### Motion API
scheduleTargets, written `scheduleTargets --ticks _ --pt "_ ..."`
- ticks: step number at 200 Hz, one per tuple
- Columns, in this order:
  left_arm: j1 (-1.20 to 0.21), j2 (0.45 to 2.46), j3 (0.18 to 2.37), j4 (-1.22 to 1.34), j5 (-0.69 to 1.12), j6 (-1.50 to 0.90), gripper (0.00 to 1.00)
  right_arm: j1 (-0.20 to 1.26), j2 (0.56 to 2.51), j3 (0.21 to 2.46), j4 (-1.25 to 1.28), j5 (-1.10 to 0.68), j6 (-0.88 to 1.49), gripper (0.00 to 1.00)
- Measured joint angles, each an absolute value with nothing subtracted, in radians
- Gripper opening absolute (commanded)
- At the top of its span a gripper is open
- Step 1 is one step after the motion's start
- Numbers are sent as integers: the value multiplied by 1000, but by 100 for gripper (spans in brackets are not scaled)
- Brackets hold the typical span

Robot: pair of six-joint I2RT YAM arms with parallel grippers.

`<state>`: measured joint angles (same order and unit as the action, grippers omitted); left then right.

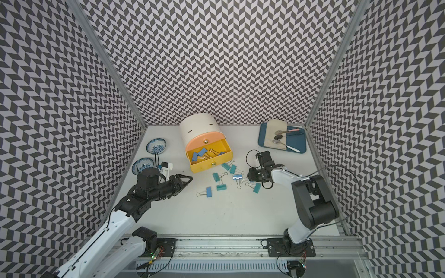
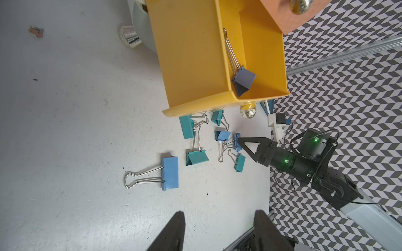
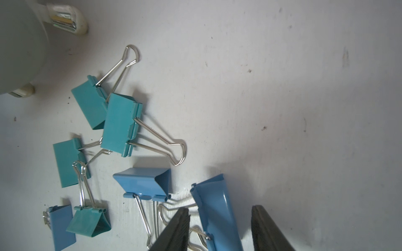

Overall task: Put the binder clips in the drawer according to color
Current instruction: Pick up the binder clip at the center of the board.

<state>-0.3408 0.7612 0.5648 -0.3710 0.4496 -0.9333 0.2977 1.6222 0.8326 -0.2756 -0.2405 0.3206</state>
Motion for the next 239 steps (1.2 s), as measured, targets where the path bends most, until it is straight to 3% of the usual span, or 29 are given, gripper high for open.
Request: scheduleTargets --ticks 151,239 --pt "-341 787 565 -338 463 -932 55 369 1667 864 -277 -155 297 45" --pt "-341 786 565 -337 469 -929 55 385 1684 879 -271 -118 307 33"
